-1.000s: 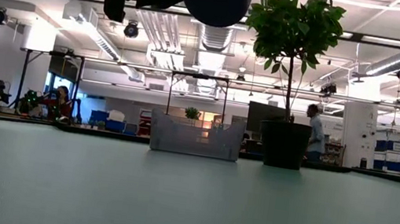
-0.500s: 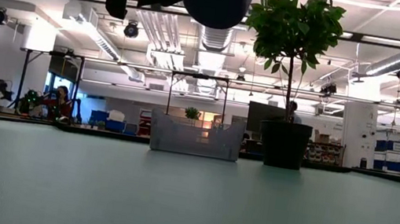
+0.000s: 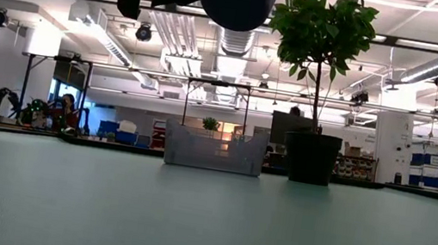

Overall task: Nest measuring cups in basket
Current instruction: Put the measuring cup into the bin

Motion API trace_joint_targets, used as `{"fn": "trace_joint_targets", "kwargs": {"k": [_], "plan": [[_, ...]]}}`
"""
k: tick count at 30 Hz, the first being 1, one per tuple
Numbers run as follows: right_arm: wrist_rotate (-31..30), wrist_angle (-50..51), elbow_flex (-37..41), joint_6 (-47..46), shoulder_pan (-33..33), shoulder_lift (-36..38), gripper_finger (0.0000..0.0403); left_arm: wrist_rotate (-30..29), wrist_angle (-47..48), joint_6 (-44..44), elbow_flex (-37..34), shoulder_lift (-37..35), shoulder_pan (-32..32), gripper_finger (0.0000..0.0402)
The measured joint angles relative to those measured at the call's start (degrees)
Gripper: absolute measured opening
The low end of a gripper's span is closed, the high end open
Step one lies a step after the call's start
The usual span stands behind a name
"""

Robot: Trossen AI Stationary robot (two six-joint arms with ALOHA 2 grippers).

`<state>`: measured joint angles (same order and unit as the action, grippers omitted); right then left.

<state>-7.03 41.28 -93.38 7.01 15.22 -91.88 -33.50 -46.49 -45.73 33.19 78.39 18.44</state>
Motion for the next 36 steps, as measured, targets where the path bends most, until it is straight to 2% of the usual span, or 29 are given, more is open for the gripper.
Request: {"fn": "trace_joint_targets", "kwargs": {"k": [15,21,26,36], "plan": [[0.0,0.22,0.11,0.0,-0.09,-0.09,0.0092,-0.06,-0.03,0.39,0.0,-0.02,0.0,0.0123],[-0.02,-0.04,0.64,-0.02,-0.09,-0.22,0.0092,-0.04,0.24,1.88,-0.09,-0.07,0.0,0.0128],[-0.19,0.19,1.33,0.07,-0.07,-2.1,0.0092,0.06,4.27,4.17,-0.22,-0.05,0.0,0.0128],[-0.43,0.31,1.57,2.48,-0.72,-7.81,0.0092,0.22,15.0,16.41,-0.28,-0.11,0.02,0.0128]]}}
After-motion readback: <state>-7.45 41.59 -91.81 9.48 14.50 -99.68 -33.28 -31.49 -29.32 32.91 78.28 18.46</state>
